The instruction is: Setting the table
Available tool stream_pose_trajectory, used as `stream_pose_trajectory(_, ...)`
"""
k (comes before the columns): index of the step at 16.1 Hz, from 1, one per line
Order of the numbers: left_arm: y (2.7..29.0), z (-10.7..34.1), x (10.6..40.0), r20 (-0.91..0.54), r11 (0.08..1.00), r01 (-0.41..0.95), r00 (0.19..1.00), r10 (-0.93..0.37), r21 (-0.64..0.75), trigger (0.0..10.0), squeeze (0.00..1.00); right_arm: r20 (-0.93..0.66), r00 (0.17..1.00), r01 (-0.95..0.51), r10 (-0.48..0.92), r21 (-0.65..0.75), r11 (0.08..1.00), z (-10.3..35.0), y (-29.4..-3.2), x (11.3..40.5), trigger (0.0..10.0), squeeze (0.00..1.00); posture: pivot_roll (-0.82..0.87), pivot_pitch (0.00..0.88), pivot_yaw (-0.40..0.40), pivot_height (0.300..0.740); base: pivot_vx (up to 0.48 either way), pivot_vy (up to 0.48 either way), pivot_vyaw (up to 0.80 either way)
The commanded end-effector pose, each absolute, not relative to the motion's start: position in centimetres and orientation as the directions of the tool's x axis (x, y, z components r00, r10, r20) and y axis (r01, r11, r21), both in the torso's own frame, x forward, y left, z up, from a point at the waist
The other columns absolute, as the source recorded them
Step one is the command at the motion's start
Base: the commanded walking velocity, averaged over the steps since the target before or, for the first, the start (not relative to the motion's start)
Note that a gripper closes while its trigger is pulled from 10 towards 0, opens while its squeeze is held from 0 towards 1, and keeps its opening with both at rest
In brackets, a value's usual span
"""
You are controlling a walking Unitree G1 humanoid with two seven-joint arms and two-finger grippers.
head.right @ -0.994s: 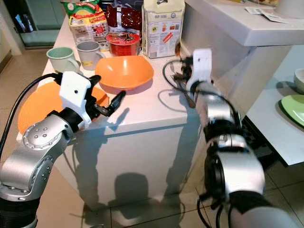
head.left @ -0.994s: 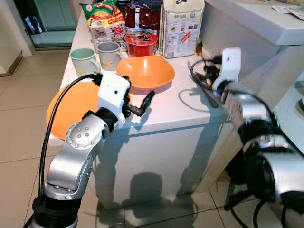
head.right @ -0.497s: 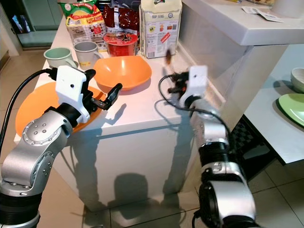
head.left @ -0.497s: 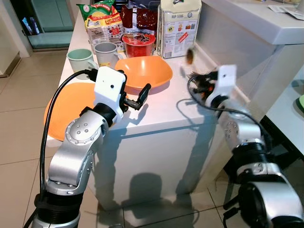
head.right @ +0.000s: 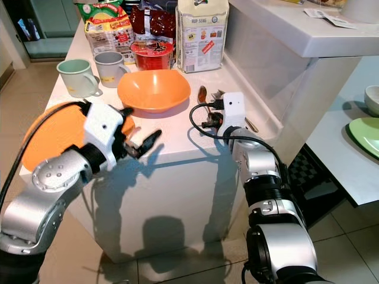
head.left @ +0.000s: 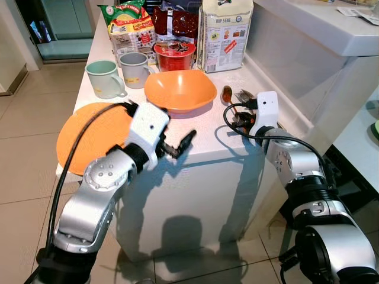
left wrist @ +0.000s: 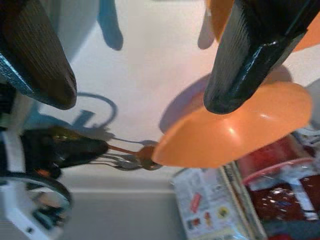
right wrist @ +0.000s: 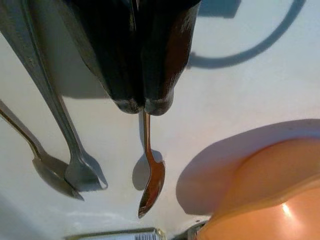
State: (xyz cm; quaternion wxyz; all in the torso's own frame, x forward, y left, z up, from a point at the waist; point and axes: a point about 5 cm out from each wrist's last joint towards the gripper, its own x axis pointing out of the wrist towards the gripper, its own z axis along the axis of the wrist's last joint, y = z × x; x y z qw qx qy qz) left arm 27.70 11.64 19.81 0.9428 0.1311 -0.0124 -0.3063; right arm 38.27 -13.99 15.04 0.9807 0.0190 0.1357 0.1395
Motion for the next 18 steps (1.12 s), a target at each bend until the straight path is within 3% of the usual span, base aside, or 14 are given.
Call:
stream_pose_trajectory(1,11.2,20.1,27.3,-0.058,0.753,0.602,0.790,-0.611,0.265,10.0,0.00,-0.284,0.917,-0.269,0.280,0.076,0.960,15.2,-14.0,38.3,10.0,0.00,0.05,0.000,-0.003,0.740,0.000,0.000,0.00)
stream_pose_trajectory(2,11.2,20.1,27.3,-0.059,0.752,0.603,0.789,-0.612,0.266,10.0,0.00,-0.289,0.913,-0.275,0.289,0.090,0.957,15.2,-14.0,38.3,10.0,0.00,0.05,0.000,-0.004,0.740,0.000,0.000,0.00)
stream_pose_trajectory(3,11.2,20.1,27.3,-0.059,0.751,0.604,0.788,-0.613,0.266,10.0,0.00,-0.293,0.910,-0.277,0.294,0.101,0.956,15.2,-14.0,38.3,10.0,0.09,0.05,0.000,-0.005,0.740,0.000,0.000,0.00)
stream_pose_trajectory(4,11.2,20.2,27.4,-0.058,0.752,0.603,0.789,-0.612,0.268,10.0,0.00,-0.297,0.910,-0.271,0.290,0.102,0.957,15.3,-14.1,38.3,10.0,1.00,0.05,0.000,-0.004,0.740,0.000,0.000,0.00)
stream_pose_trajectory(11,11.1,20.5,27.5,-0.041,0.759,0.596,0.793,-0.608,0.263,10.0,0.00,-0.287,0.930,-0.216,0.228,0.073,0.974,16.6,-14.7,39.1,10.0,1.00,0.05,0.000,-0.006,0.740,0.000,0.000,0.00)
stream_pose_trajectory(18,11.2,20.7,27.6,-0.042,0.757,0.598,0.791,-0.610,0.264,10.0,0.00,-0.296,0.940,-0.172,0.172,0.026,0.985,19.6,-12.6,41.3,10.0,1.00,0.04,0.000,0.008,0.740,0.000,0.000,0.00)
